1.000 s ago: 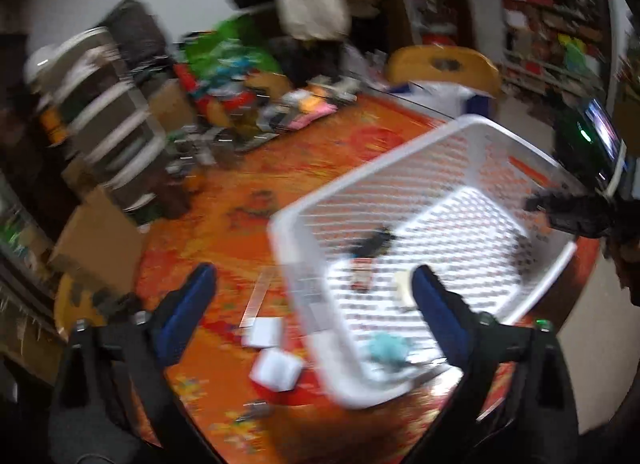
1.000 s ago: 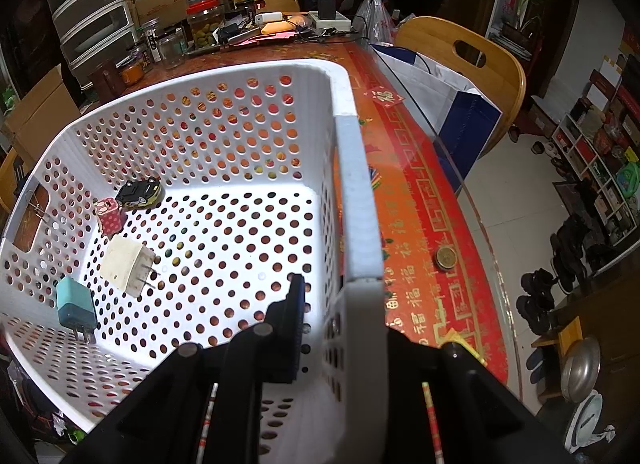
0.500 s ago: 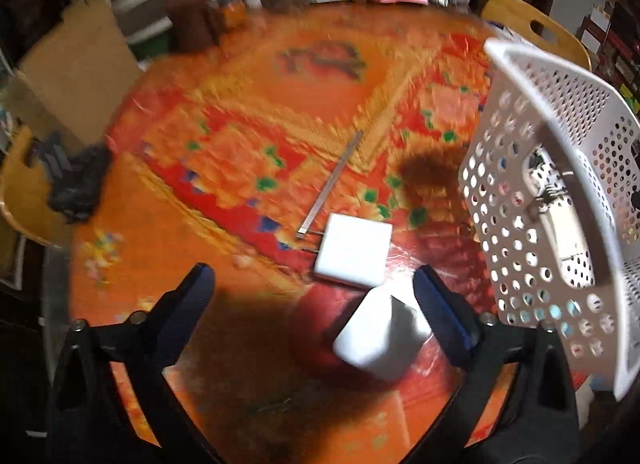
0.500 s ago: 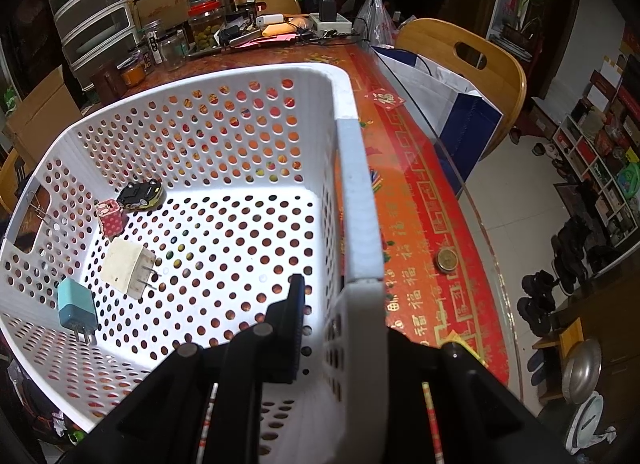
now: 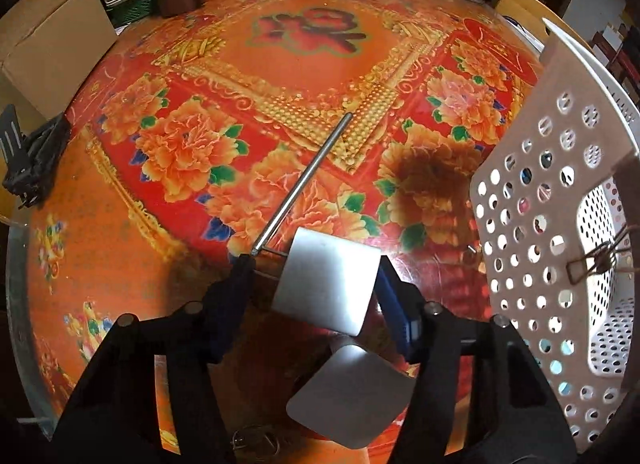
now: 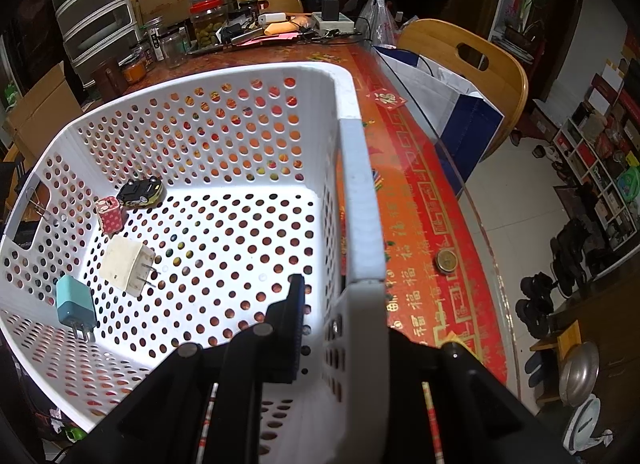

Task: Organize rigid objects
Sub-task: 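Grasp the next flat white square charger with the left gripper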

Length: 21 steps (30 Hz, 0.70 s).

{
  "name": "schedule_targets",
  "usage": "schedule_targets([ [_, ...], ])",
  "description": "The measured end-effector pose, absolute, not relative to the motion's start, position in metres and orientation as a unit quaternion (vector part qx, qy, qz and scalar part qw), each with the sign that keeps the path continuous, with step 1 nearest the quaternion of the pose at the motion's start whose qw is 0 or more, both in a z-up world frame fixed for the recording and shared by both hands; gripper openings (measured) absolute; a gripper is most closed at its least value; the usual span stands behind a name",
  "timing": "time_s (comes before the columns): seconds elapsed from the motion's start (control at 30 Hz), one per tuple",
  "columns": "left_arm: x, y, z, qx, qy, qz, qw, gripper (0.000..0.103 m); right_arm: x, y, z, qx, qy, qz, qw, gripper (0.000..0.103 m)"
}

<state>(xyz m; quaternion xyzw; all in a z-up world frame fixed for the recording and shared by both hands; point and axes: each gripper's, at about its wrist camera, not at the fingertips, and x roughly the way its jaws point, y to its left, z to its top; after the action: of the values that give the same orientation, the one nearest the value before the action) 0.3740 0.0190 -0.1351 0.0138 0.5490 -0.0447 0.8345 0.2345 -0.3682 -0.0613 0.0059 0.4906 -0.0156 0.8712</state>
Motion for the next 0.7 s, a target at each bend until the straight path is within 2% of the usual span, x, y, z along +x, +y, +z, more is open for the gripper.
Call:
schedule_targets([
  [0.17,0.361,0.024,-0.119,0.02,0.521,-0.031,0.853,0.057,0.235,-0.367,-0.061,0.002,0.491,-0.014,0.871,0.014],
  [0.7,0.308,0.034,-0.013,0.02,0.411,-0.027,0.911,0.057,0.237,-0.367,-0.06,0.002,0.491,-0.014,0.871,0.015],
])
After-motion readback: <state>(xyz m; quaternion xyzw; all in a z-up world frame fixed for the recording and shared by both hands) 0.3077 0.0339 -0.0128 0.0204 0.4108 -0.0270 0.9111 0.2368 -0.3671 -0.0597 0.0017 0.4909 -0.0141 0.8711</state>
